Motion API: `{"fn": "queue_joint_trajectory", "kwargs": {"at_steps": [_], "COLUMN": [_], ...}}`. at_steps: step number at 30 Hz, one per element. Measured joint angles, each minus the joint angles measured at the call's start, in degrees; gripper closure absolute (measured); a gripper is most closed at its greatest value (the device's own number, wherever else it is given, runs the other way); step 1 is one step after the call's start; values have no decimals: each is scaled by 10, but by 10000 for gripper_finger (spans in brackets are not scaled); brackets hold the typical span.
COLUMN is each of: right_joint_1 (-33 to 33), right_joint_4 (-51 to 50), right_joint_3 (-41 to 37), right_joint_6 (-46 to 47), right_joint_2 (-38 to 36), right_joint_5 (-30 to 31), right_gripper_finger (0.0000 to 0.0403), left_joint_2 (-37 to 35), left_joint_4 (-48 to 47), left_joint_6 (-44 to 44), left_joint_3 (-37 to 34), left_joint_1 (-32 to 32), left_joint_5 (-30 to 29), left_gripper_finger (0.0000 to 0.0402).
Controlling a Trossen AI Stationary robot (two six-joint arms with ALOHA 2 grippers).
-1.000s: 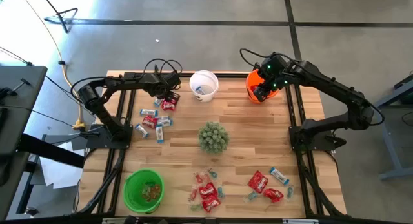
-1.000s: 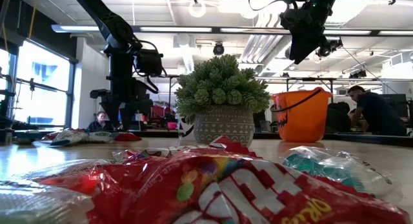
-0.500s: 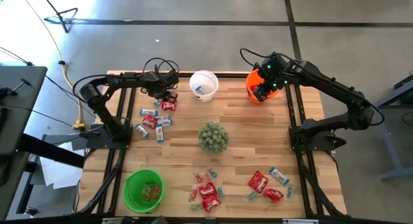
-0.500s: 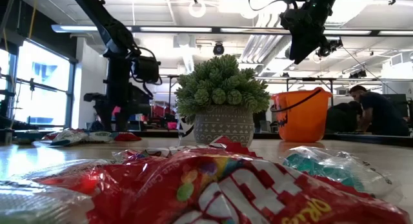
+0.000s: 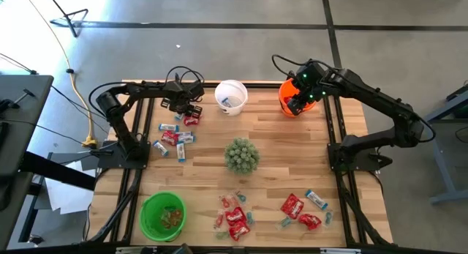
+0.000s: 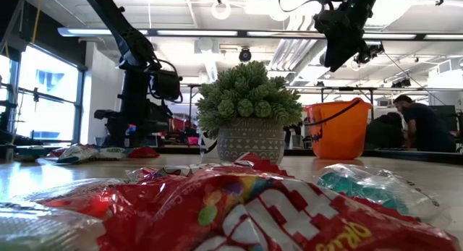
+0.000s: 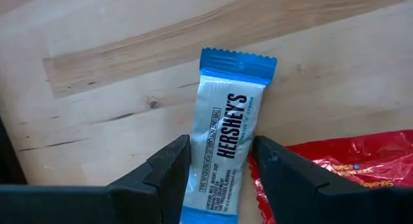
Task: Sort candy
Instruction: Put the white chocolate into the white bucket
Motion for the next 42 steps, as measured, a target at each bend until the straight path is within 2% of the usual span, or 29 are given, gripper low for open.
{"fn": "queue_joint_trajectory", "kwargs": {"at_steps": [4, 11, 15, 21, 31, 36, 42], "right_joint_1": [0, 0, 0, 0, 0, 0, 0], "right_joint_4": [0, 0, 3, 13, 19, 32, 33], "right_joint_3": [0, 0, 0, 0, 0, 0, 0], "right_joint_6": [0, 0, 0, 0, 1, 2, 26], "right_joint_2": [0, 0, 0, 0, 0, 0, 0], "right_joint_5": [0, 0, 0, 0, 1, 1, 1], "right_gripper_finger": [258, 258, 258, 258, 258, 258, 258], "left_joint_2": [-1, -1, -5, -44, -163, -216, -229], "left_joint_4": [-1, -6, -8, -30, -12, 124, 319], "left_joint_6": [0, -5, -14, -24, -58, -70, -74], "left_joint_3": [-1, -1, -1, 0, 5, 6, 6], "left_joint_1": [0, 0, 0, -2, -33, -68, -91], "left_joint_5": [7, 19, 19, 32, 91, 113, 113], "left_gripper_finger": [252, 342, 376, 376, 379, 380, 380]}}
